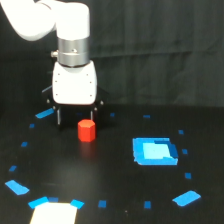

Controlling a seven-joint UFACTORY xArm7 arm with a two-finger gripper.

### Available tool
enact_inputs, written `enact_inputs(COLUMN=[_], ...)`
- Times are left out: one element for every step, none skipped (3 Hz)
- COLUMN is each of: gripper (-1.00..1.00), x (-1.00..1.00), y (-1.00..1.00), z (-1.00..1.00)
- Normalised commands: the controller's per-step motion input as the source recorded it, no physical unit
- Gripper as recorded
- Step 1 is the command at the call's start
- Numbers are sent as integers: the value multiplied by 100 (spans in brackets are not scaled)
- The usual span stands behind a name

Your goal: Pick up the red object from the table

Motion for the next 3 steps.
enact_inputs(gripper=[73,-100,-100], x=[37,-6,-5], y=[-81,-16,-12], z=[-67,-75,3])
